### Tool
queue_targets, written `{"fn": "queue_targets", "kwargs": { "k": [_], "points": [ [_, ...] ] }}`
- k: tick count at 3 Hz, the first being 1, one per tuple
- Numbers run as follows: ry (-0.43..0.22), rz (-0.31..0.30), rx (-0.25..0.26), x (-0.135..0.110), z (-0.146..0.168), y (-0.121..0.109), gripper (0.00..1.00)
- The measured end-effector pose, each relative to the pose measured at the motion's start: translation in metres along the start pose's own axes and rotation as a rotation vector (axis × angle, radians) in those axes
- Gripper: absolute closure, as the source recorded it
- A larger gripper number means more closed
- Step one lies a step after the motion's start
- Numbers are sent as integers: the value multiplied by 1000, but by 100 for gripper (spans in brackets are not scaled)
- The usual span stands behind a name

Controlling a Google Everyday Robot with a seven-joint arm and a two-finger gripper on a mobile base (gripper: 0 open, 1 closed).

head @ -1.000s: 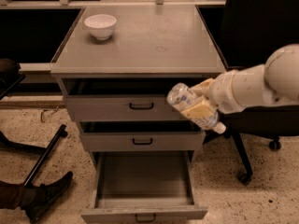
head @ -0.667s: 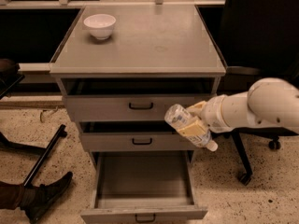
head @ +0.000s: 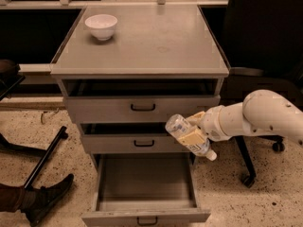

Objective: Place blue plastic bottle into bottom drawer

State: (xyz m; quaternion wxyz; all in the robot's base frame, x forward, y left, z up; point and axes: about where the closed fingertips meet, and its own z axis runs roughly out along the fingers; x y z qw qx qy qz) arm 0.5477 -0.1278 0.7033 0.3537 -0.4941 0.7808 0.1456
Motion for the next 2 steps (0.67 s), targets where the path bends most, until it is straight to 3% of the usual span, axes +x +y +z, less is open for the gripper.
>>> {"fn": "queue_targets", "kwargs": {
  "k": [1,2],
  "points": [
    [36,50,19,39,33,-4,100],
    [69,115,33,102,91,-14,100]
  ]
}}
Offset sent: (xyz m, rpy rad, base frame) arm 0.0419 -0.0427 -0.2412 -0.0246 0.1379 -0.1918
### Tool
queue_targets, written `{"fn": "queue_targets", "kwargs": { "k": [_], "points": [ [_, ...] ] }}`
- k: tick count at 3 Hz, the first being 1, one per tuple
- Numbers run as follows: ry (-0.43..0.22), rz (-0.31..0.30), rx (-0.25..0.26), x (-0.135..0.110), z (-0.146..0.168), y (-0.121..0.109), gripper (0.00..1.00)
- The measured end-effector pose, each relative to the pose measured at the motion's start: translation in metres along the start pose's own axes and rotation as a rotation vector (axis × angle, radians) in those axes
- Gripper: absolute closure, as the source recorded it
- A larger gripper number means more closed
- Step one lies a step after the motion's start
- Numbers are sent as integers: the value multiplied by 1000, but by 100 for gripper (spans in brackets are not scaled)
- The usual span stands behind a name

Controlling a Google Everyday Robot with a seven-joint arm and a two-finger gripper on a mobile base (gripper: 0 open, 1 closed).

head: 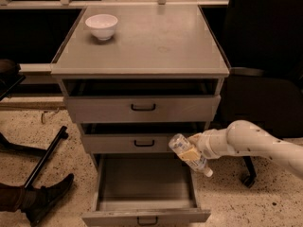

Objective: Place blue plastic bottle into bottom drawer

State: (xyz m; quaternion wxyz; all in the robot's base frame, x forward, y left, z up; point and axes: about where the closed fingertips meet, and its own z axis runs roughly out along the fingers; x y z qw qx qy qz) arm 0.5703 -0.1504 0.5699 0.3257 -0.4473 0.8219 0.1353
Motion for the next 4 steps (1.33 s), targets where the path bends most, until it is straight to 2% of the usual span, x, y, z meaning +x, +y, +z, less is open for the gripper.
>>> {"fn": "queue_targets", "kwargs": {
  "k": [1,2,3,4],
  "points": [
    [0,26,-46,29,53,1,100],
    [-83,22,-116,34,78,7,100],
    [-83,23,-118,35,79,7,100],
    [-25,10,-163,65,112,7,100]
  ]
}}
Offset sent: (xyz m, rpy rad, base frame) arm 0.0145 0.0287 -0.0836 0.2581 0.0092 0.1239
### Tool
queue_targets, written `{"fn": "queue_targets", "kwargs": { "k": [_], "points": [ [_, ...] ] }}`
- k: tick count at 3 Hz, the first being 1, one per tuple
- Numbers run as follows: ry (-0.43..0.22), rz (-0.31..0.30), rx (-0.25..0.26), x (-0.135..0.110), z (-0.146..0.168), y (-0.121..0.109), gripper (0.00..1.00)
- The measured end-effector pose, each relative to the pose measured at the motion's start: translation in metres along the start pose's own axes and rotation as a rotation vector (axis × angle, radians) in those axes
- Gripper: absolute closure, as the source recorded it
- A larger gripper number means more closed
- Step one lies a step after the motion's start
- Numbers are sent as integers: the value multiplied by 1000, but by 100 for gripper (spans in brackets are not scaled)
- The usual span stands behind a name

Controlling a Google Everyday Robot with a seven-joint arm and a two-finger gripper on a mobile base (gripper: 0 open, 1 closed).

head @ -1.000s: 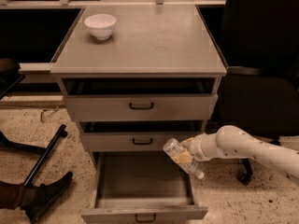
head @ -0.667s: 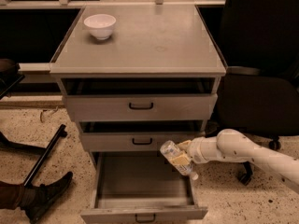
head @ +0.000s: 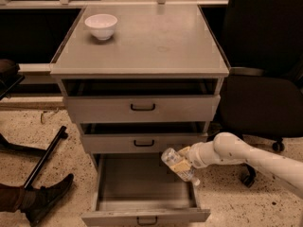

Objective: Place blue plastic bottle into bottom drawer

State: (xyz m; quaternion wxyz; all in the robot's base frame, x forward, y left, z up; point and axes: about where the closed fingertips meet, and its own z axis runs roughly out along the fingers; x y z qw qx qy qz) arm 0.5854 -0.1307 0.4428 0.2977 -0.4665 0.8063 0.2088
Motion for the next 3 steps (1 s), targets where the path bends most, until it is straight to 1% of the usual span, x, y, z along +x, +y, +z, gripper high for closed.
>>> {"fn": "queue_targets", "kwargs": {
  "k": [1,2,3],
  "points": [
    [68,-24,-52,33,44,-3,100],
    [98,-50,-86,52,76,-2,100],
    [98,-50,-86,52,76,-2,100]
  ]
}}
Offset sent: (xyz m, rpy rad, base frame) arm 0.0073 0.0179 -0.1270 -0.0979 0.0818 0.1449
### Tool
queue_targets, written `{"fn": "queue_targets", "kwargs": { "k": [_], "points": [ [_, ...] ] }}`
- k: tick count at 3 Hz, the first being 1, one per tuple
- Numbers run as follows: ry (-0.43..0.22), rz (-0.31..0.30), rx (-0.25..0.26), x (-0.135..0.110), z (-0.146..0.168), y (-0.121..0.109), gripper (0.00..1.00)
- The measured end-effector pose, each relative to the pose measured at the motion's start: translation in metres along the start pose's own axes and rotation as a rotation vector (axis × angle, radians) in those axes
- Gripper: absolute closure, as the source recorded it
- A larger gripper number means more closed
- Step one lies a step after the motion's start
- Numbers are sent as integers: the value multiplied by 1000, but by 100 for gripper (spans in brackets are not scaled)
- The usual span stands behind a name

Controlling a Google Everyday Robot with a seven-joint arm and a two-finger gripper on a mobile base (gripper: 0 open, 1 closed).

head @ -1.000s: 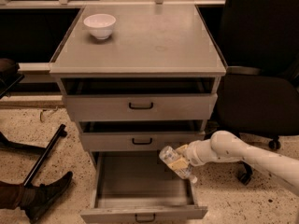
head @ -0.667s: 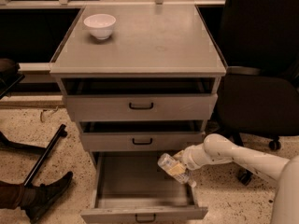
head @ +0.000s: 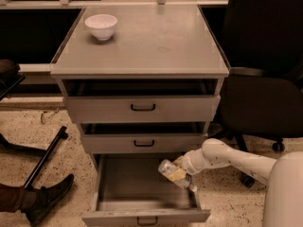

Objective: Place blue plastic bottle into bottom drawer

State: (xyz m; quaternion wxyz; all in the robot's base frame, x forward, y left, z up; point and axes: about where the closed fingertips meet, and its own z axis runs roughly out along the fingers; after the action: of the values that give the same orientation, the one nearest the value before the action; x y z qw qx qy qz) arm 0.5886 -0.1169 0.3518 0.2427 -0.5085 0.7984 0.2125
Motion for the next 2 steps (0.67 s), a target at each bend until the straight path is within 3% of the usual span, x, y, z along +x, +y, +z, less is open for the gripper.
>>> {"fn": "queue_targets", "kwargs": {
  "k": [1,2],
  "points": [
    [-31,-30,-20,2,26,-2,100],
    [-94,-106,-54,-6,67,-1,100]
  ]
}}
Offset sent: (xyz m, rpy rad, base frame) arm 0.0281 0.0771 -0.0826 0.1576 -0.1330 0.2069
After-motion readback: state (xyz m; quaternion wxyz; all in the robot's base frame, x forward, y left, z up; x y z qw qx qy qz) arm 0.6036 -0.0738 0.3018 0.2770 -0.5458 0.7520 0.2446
